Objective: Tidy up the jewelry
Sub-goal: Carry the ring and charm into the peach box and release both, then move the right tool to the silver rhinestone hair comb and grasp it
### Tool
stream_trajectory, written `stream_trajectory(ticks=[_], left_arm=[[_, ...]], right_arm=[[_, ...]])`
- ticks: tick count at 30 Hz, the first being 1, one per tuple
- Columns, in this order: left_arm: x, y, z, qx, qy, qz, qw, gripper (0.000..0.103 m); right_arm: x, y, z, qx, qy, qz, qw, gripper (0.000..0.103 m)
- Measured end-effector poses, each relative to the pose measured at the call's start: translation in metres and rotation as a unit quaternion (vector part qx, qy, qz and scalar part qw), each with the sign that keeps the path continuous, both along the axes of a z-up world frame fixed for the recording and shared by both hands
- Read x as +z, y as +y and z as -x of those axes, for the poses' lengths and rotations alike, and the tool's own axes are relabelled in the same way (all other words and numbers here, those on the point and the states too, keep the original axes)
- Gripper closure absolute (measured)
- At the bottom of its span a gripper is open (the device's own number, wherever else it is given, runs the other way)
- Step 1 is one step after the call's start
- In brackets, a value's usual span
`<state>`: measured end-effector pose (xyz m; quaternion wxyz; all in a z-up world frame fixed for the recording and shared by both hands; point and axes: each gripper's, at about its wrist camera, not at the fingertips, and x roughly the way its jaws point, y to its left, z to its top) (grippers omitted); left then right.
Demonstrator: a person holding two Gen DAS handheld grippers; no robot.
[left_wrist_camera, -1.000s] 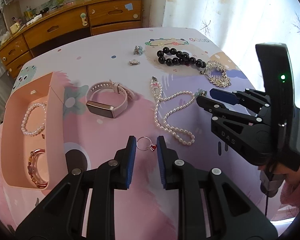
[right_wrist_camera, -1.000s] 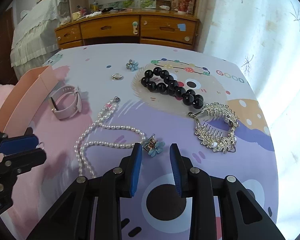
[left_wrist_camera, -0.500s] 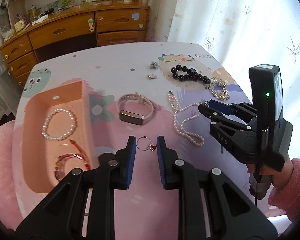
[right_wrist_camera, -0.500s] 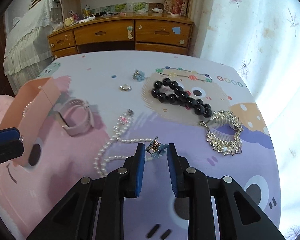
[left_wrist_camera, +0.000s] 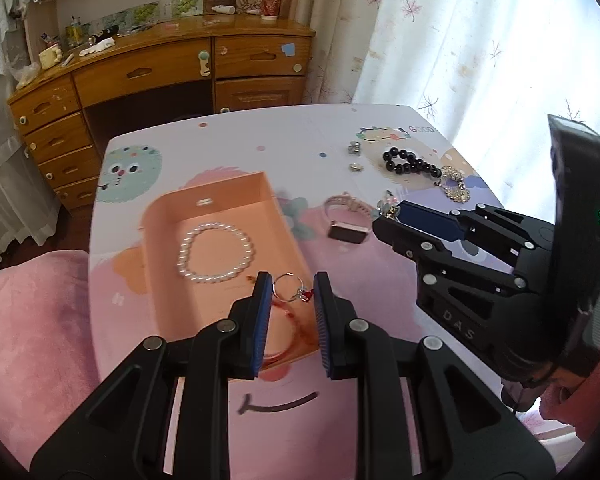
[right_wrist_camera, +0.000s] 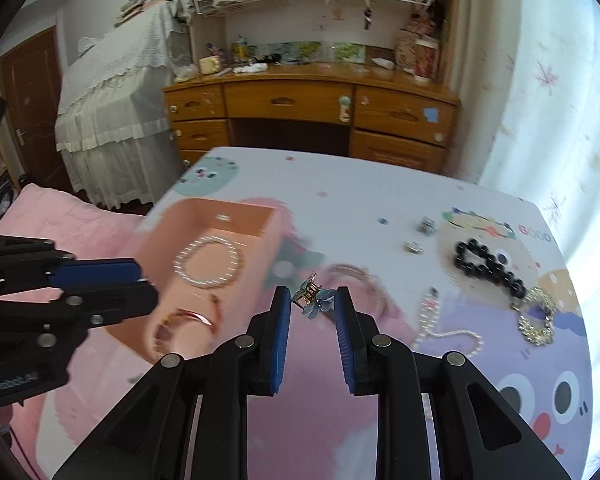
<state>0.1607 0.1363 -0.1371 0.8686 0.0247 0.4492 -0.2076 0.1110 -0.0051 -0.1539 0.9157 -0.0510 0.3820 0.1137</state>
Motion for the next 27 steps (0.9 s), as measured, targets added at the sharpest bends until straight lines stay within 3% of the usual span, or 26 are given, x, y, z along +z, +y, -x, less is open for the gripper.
stream_trajectory(ticks=[10,17,18,21,27], left_arm=[[-0.003,0.066,-0.007,0.03,0.009,-0.001,0.9995,0.085],[0.004,0.075,-0.01,0.045,0.01,0.018,0.9988,0.084],[0.005,0.075,-0.011,0.059,0.015,0.019,0.998,0.081],[0.005,0.076,-0.014,0.091,0.03,0.026,0.9951,0.043],[0.008,0.061,-0.013,0.084,0.024,0.018,0.996,0.042]], right_arm=[[0.021,0.09,0.027,0.044,-0.001,-0.006,0.999,0.081],[0.031,0.107,0.039,0.048,0.005,-0.02,0.999,0.078],[0.034,0.105,0.041,0.044,0.003,-0.02,0.999,0.076],[0.04,0.091,0.044,0.027,-0.005,-0.017,0.999,0.071],[0.039,0.045,0.047,-0.023,0.009,-0.038,0.999,0.067]])
